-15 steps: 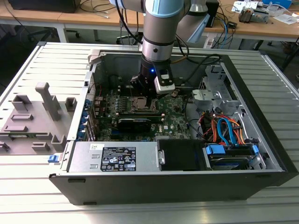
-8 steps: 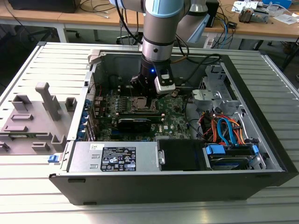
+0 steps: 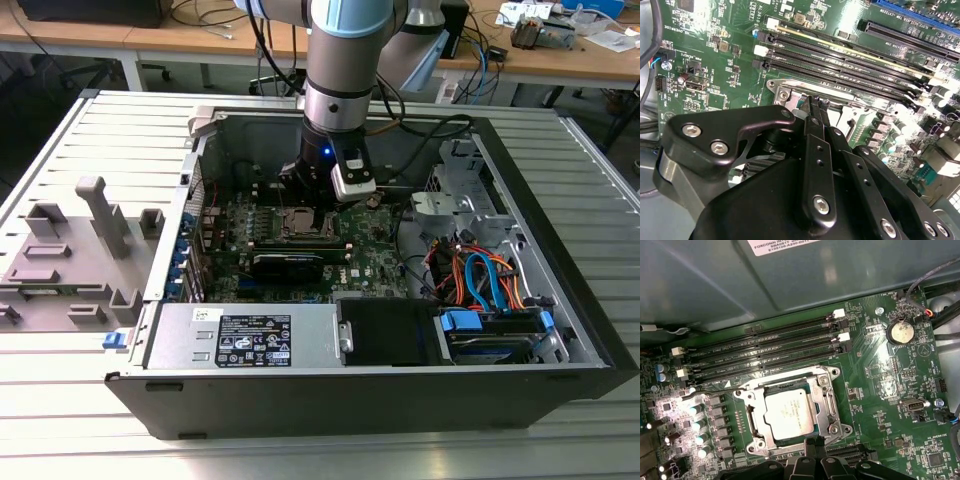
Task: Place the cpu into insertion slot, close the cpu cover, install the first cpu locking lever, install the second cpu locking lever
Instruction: 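Install the first cpu locking lever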
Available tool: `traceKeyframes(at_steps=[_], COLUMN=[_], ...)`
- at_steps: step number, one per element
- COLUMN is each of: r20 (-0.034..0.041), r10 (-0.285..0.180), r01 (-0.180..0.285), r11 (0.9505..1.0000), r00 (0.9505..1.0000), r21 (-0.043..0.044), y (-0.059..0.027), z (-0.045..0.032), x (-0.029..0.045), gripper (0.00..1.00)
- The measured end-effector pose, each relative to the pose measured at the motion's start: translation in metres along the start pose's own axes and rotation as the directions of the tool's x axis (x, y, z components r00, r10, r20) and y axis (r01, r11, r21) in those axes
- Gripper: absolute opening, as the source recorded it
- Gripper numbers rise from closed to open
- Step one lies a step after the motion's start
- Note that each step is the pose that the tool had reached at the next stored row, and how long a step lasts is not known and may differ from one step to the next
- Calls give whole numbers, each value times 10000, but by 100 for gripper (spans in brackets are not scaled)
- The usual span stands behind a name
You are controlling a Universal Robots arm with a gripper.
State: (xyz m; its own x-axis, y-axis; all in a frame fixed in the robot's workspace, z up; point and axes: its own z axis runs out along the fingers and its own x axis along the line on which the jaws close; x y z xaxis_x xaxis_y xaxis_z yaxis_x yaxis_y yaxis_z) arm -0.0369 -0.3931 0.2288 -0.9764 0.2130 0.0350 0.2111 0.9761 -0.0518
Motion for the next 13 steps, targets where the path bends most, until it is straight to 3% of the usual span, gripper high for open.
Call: traceKeyframes(at_steps=[13], r20=[10], r10=[-212], r01=[212], r11=[9998], r00=[9998], r21=[3], y=[0], z=[0], x=[0], gripper=[11])
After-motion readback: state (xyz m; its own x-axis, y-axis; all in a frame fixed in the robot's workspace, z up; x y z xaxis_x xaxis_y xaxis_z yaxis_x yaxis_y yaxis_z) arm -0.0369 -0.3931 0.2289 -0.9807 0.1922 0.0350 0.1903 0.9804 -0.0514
